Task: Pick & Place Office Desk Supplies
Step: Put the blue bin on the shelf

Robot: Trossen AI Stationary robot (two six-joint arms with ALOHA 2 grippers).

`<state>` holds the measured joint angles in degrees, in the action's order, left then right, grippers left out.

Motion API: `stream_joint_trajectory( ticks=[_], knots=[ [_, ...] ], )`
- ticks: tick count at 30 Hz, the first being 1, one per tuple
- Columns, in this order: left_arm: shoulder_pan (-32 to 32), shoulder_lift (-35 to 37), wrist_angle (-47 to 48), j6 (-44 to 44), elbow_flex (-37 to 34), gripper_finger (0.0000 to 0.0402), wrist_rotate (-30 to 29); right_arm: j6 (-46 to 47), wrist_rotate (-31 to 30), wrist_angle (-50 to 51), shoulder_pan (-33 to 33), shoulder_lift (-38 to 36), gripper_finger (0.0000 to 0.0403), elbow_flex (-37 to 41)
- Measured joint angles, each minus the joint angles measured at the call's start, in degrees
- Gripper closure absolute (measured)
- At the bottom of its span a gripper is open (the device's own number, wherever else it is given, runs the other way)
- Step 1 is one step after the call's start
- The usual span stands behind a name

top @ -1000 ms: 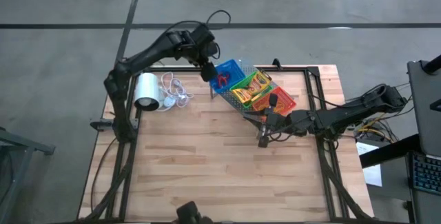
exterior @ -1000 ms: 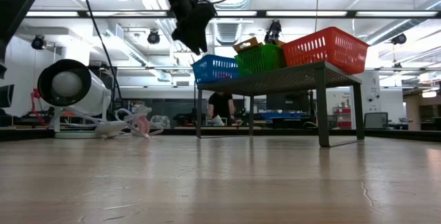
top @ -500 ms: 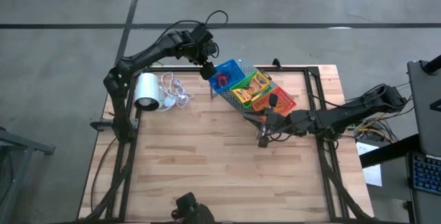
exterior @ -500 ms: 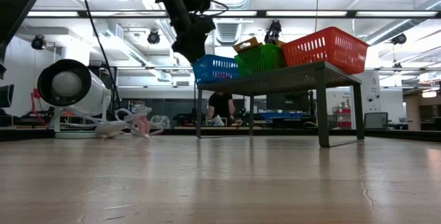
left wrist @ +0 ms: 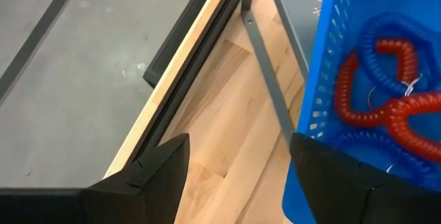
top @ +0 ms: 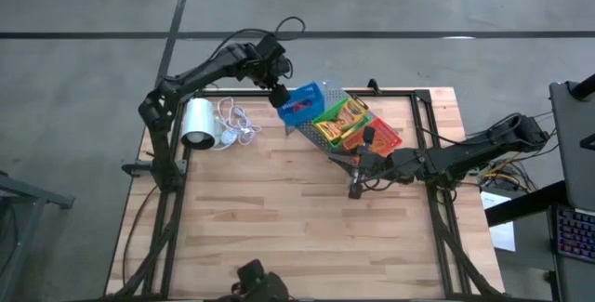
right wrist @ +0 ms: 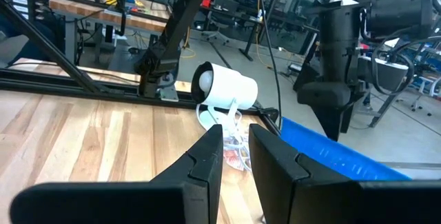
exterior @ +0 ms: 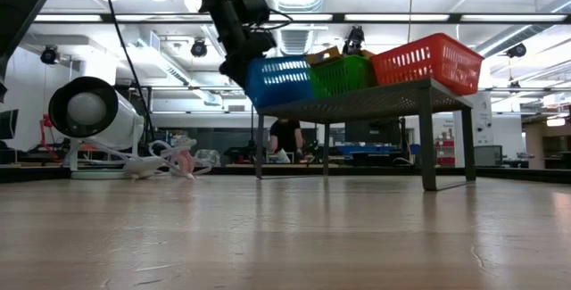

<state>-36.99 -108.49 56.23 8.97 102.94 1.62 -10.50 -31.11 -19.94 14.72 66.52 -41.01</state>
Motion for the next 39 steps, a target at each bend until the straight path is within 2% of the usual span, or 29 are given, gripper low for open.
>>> stream_joint_trajectory(
  ticks=[39],
  knots=[
    [3.32, 0.90, 0.74, -0.39, 1.42, 0.0145, 1.63, 0.00, 0.00, 0.00, 0.01, 0.00, 0.0335, 0.00]
  ],
)
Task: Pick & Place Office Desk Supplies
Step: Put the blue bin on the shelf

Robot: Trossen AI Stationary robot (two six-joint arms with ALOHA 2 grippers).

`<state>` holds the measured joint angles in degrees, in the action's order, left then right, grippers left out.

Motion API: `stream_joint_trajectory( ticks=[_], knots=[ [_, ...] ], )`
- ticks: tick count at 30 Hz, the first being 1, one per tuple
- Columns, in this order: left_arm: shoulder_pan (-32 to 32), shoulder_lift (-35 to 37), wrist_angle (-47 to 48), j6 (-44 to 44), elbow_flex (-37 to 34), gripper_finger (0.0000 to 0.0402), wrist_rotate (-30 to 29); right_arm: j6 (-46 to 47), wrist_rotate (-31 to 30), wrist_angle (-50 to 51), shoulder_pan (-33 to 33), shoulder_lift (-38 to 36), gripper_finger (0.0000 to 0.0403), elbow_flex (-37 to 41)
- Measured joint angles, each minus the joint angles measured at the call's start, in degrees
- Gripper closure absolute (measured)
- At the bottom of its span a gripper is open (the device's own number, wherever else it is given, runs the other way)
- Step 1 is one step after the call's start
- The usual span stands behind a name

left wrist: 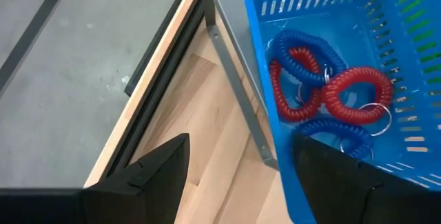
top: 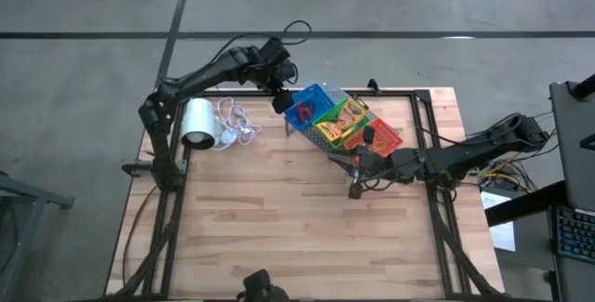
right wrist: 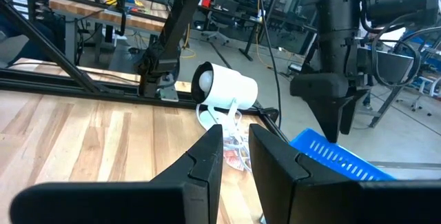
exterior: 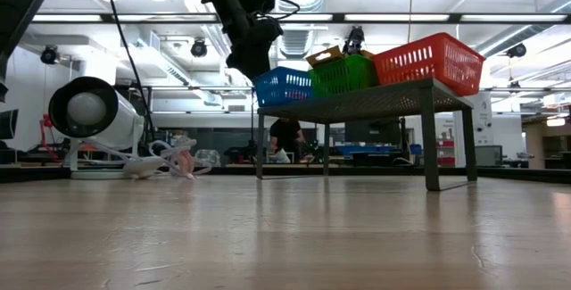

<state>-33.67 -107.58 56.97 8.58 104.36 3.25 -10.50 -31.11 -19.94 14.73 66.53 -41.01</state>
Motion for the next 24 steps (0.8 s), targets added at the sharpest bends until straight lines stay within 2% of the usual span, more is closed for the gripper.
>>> stream_joint_trajectory(
  ticks=[24],
  knots=[
    [1.99, -0.67, 2.17, -1.97, 0.26, 0.0145, 2.18, 0.00, 0.00, 0.00, 0.01, -0.01, 0.0335, 0.00]
  ],
)
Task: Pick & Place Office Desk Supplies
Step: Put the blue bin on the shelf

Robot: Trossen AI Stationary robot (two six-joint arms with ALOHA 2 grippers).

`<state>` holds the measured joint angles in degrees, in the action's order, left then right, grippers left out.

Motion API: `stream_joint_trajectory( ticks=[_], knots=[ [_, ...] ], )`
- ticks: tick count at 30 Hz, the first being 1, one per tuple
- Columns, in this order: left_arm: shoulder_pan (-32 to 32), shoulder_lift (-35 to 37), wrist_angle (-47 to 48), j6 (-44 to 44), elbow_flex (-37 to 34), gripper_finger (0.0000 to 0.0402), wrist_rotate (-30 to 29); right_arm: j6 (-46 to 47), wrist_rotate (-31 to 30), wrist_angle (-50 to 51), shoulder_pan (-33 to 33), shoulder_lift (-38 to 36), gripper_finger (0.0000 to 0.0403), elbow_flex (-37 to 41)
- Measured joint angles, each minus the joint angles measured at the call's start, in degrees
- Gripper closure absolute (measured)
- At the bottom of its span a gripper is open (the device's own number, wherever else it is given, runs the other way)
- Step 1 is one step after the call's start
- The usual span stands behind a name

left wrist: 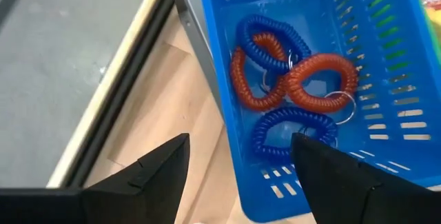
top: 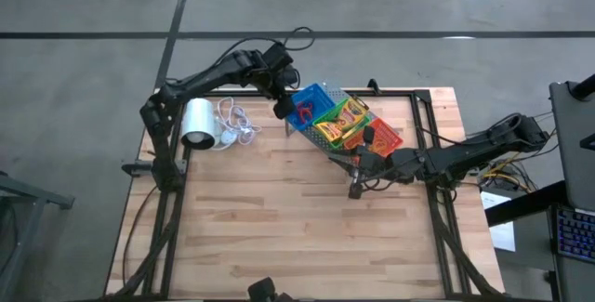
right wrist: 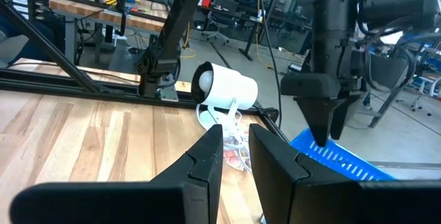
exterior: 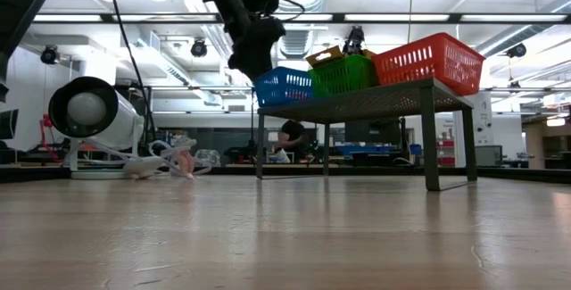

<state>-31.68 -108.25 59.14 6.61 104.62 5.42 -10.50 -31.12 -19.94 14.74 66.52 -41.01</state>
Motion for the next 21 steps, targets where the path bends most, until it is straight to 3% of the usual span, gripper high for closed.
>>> stream_joint_trajectory(
  ticks=[8, 21],
  knots=[
    [-0.07, -1.83, 0.43, -1.09, -0.07, 0.0182, 0.23, 0.00, 0.00, 0.00, -0.02, 0.02, 0.0335, 0.02],
    [0.09, -1.68, 0.02, -5.39, 0.44, 0.0349, 2.20, 0.00, -0.02, 0.00, 0.00, 0.01, 0.0335, 0.02]
  ],
)
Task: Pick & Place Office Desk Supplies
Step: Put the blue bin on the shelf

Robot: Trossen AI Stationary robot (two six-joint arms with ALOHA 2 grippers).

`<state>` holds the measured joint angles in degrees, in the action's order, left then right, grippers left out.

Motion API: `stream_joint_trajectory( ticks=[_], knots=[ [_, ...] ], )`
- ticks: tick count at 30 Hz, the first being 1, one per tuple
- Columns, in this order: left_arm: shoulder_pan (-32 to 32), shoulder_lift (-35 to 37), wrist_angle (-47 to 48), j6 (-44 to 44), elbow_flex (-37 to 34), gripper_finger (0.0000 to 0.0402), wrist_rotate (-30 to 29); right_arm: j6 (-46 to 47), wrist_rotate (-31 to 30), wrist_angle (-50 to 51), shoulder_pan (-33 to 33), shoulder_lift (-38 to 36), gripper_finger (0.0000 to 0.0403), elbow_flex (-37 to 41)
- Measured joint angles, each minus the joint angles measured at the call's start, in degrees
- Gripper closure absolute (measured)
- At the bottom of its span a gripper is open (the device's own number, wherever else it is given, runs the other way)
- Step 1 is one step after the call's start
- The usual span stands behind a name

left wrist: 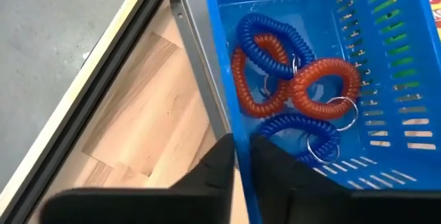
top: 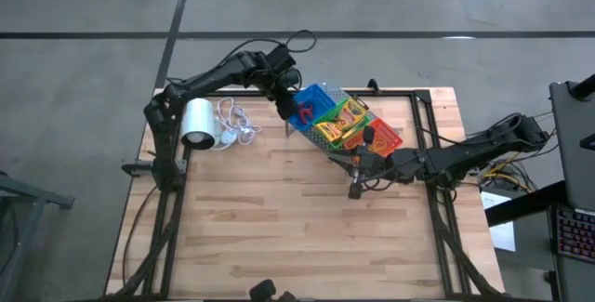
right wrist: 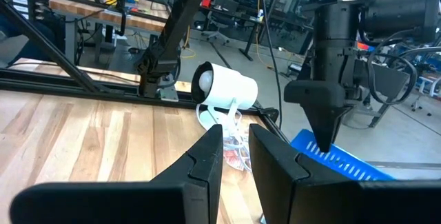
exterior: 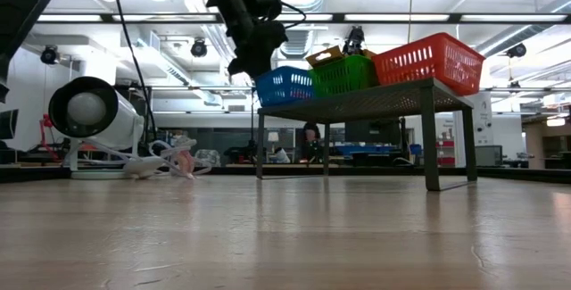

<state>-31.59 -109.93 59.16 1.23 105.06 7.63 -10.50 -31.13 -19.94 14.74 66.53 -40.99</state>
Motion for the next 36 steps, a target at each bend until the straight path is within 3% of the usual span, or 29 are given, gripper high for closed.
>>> stream_joint_trajectory(
  ticks=[6, 17, 36],
  knots=[
    [0.10, 0.00, -0.03, -1.50, 0.00, 0.0392, 0.08, 0.00, 0.01, 0.01, -0.02, -0.01, 0.0335, -0.01],
    [0.17, 0.00, -3.65, -7.32, 0.02, 0.0383, 2.29, 0.00, 0.02, 0.00, 0.00, 0.01, 0.0335, 0.00],
    [0.54, -0.02, -4.10, -16.09, -0.31, 0.0378, -0.12, -0.02, 0.02, 0.02, -0.02, 0.01, 0.0335, 0.00]
  ],
)
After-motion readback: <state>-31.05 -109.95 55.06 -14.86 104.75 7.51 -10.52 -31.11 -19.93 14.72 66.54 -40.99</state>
